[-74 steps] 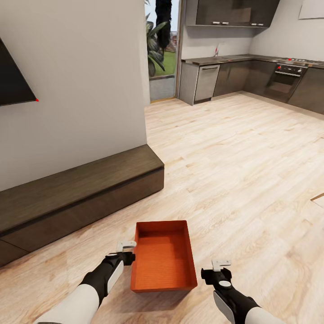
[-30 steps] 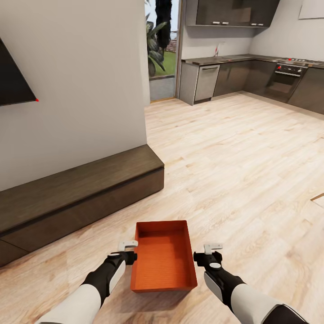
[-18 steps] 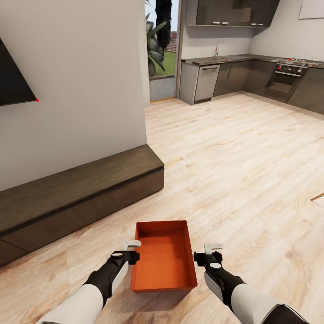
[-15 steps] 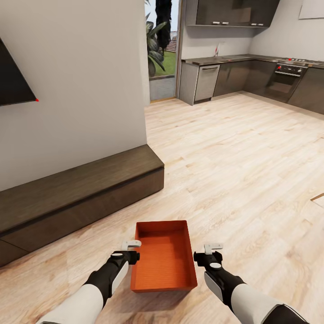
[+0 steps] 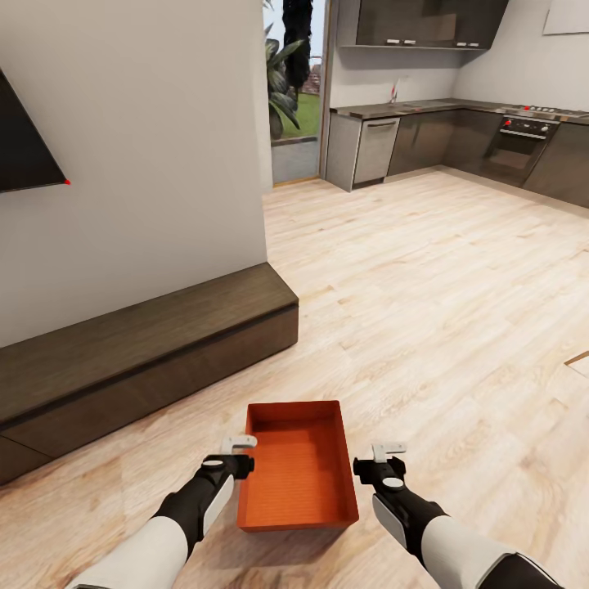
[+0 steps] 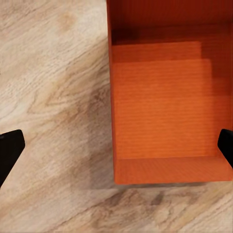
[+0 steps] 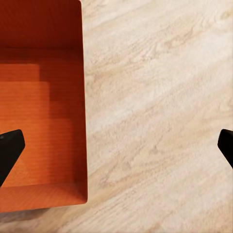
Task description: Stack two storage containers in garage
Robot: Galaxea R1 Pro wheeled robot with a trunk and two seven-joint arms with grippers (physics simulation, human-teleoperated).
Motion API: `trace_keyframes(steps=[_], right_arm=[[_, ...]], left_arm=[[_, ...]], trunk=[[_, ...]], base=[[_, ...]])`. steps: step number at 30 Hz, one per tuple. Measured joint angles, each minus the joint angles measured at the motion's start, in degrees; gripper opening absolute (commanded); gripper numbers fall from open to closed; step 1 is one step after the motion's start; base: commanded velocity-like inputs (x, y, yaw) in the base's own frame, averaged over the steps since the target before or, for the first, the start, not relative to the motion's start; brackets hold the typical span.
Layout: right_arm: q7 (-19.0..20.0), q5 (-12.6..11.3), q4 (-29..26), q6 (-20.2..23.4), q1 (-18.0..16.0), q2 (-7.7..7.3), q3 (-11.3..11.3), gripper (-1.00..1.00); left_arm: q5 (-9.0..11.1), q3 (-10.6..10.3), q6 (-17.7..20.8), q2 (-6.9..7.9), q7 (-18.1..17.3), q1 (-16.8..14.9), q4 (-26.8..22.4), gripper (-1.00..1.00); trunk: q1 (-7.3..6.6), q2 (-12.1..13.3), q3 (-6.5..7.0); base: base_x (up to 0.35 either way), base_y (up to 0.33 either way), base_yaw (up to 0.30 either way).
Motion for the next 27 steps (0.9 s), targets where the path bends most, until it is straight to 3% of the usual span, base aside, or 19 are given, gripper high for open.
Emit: trace_keyframes(steps=[27], right_arm=[[0.0,0.0,0.0,0.0,0.0,-0.07,0.0,1.0]], left_arm=[[0.0,0.02,-1.23,0.09,0.0,0.01,0.14,1.0]], trunk=[[0.0,0.0,0.0]], base=[[0.053,0.009,0.0]])
